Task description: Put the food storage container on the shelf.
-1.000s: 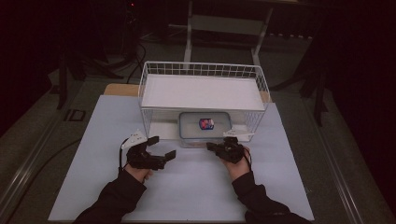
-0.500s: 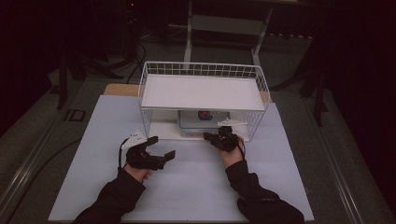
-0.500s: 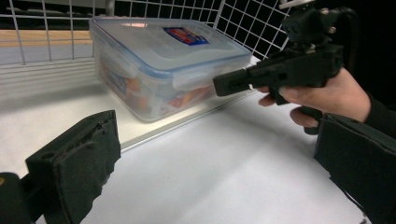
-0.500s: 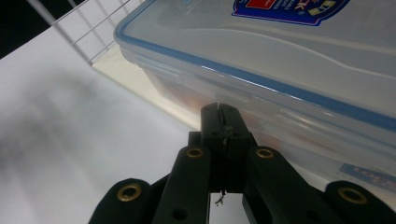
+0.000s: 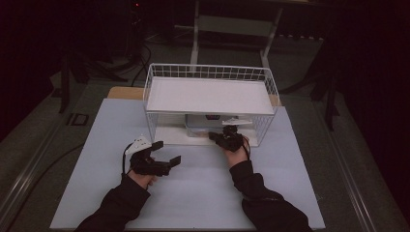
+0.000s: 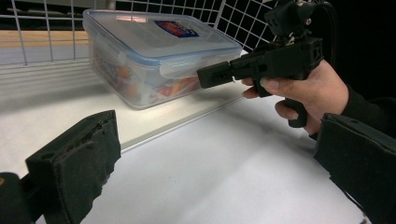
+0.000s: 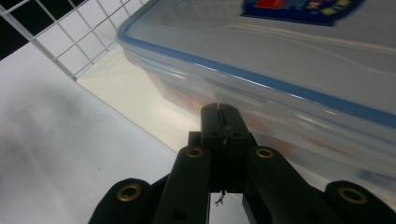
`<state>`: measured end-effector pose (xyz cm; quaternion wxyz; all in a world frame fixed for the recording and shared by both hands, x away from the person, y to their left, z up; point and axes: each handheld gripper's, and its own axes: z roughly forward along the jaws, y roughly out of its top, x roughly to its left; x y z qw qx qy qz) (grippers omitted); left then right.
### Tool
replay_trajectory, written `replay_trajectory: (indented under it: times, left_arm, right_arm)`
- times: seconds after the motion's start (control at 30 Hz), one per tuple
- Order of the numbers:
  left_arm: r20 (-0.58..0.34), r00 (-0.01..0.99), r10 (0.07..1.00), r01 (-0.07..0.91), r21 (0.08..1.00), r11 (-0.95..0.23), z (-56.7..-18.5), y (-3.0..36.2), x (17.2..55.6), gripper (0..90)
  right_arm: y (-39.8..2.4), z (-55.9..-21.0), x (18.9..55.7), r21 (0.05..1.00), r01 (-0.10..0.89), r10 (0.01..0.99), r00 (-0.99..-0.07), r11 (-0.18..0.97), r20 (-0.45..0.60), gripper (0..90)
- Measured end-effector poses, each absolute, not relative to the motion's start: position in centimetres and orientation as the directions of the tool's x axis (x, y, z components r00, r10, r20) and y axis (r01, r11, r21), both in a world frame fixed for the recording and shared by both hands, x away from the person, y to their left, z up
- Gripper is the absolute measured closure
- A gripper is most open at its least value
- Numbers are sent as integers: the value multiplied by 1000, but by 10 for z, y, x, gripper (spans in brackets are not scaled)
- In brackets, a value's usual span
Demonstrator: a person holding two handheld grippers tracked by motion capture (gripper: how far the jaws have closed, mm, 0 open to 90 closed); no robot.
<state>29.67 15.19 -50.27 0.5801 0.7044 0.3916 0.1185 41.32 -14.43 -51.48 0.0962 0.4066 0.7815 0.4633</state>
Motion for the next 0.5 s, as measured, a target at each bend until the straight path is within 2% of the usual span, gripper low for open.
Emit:
replay_trajectory:
  times: [0.07,0.27,0.5]
  left_arm:
    - [-284,666,689,414,910,-25,-502,152,296,4]
    - [-270,681,681,402,915,-39,-498,153,291,5]
    - [-248,724,644,382,921,-75,-494,148,277,5]
  right_arm:
    - [-143,-514,411,805,544,722,-653,236,230,892]
    - [-149,-505,387,817,516,681,-696,257,226,794]
    - [-169,-501,337,829,488,635,-738,273,225,570]
